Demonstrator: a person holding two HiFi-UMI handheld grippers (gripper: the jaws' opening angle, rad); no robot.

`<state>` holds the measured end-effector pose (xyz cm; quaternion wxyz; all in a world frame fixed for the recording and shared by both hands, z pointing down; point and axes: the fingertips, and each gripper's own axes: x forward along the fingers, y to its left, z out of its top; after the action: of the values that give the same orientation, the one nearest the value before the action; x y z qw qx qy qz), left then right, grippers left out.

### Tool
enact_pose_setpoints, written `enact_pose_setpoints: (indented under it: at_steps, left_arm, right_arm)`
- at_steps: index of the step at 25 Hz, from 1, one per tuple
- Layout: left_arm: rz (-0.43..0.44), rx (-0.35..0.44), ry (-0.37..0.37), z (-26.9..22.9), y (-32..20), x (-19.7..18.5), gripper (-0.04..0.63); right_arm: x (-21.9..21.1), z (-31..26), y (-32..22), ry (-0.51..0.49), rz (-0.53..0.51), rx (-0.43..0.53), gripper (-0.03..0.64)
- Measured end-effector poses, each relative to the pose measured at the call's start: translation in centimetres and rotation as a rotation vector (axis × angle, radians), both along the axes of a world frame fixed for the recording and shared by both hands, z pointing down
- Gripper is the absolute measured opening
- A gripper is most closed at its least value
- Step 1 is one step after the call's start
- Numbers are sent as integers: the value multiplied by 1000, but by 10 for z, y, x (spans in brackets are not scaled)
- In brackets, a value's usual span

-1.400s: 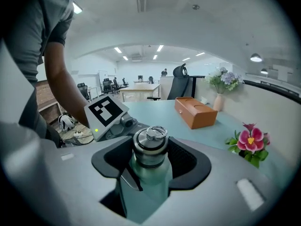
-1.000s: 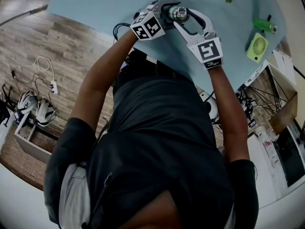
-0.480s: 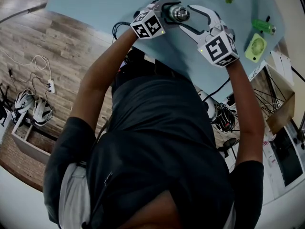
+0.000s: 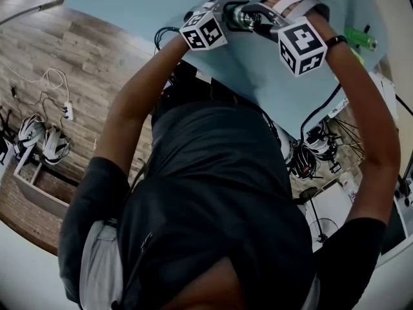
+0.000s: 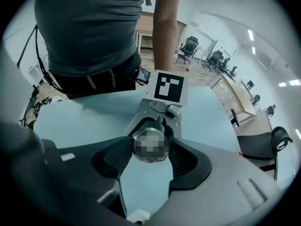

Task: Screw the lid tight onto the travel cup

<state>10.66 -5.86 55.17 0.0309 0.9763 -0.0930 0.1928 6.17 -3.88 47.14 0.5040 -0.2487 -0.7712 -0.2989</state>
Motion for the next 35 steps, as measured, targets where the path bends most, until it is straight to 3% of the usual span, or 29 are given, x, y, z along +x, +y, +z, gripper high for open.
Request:
enact_pose_setpoints:
  at_steps: [3,7,9,13,16,18,20,25,29,31,35]
  left_arm:
    - [0,2,1,0,0,0,431]
    - [-2,3,5,-1,0,1,431]
    - [-4,4,7,-1,0,0,431]
    - [-10,6,11,-1,0,-1,431]
    - [-17,7,10,-1,0,-2,431]
    - [-28,9,9,-1,1,-3,431]
    - [-38,8,11,-2,1,-3,431]
    - [-40,10,11,-2,0,-4,431]
    - [-44,6,13,-1,-1,-4,431]
    - [-41,5,13,-1,-1,-3,431]
    - [-37,8,16,-2,-2,-2,431]
  right_arm:
    - [-1,0,0,0,54,-67,238]
    - [-2,0,-4,-82,274,-146,236]
    - [-2,-1,-7,-159,437,-159,235]
    - [-1,-4,-14,-364,861,-173,235]
    - [0,-10,-20,-491,1165,-128,235]
    - [1,-10,-20,-539,1329,-82,235]
    - [2,-9,-18,-552,1425,-53,235]
    - [1,-10,-20,-550,1454,-32,235]
    - [-1,-11,-21,-522,1392,-54,236]
    - [-5,-16,-17,-494,1276,-77,239]
    - [-9,-25,-6,-339,897,-155,242]
